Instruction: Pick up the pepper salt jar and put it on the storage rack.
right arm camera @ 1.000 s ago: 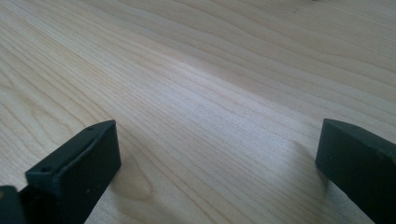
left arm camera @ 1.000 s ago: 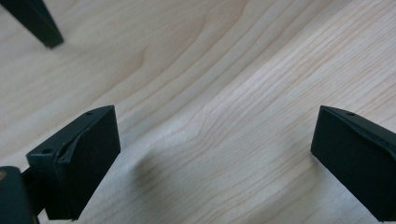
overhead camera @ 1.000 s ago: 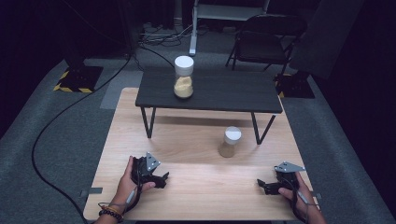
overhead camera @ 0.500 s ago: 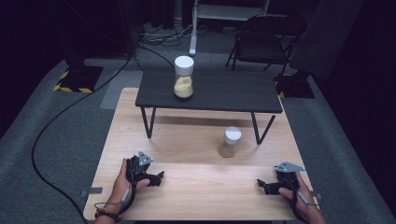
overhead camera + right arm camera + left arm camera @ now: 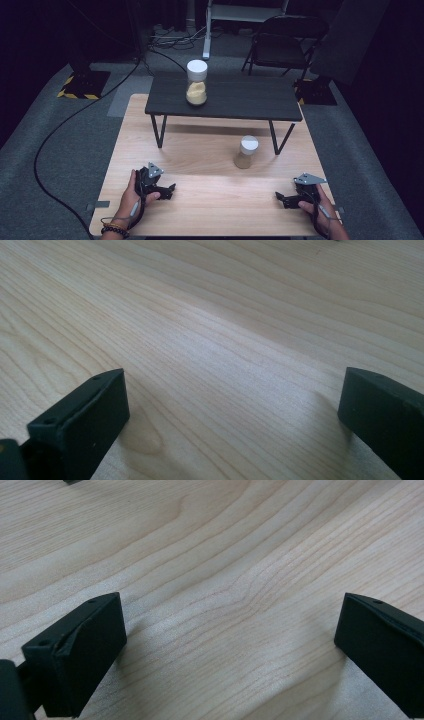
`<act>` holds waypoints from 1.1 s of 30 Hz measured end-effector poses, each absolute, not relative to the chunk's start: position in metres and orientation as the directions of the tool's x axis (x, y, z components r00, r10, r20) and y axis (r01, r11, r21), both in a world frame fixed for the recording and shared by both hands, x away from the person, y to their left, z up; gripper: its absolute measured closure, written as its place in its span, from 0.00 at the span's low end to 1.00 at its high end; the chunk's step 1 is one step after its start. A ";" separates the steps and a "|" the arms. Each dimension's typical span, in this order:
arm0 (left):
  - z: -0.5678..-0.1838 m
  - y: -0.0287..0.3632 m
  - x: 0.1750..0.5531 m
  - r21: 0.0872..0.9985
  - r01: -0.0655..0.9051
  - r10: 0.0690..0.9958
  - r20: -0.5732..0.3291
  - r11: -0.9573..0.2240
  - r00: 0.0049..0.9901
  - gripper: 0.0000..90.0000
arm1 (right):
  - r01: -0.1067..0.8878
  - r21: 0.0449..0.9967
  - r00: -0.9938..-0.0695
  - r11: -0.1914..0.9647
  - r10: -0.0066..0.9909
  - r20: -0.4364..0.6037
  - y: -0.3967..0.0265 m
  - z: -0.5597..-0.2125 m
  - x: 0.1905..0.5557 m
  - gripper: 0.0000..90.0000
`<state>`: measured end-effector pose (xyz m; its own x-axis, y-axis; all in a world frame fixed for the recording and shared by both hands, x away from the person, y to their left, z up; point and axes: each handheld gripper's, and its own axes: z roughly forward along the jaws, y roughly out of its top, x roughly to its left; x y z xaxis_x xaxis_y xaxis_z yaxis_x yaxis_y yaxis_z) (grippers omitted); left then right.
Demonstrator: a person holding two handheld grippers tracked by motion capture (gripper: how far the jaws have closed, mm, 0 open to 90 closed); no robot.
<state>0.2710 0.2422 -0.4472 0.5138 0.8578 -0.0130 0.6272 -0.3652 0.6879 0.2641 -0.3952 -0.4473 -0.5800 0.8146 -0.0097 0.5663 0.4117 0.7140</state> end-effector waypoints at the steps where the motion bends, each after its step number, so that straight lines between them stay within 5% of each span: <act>1: -0.447 0.242 0.271 0.688 0.627 0.858 -0.013 -0.365 0.514 0.00 | 0.566 0.714 -0.580 0.412 0.815 -0.010 -0.395 -0.447 0.264 0.00; 33: -0.447 0.242 0.271 0.688 0.627 0.858 -0.013 -0.365 0.514 0.00 | 0.568 0.714 -0.575 0.409 0.818 -0.012 -0.395 -0.447 0.264 0.00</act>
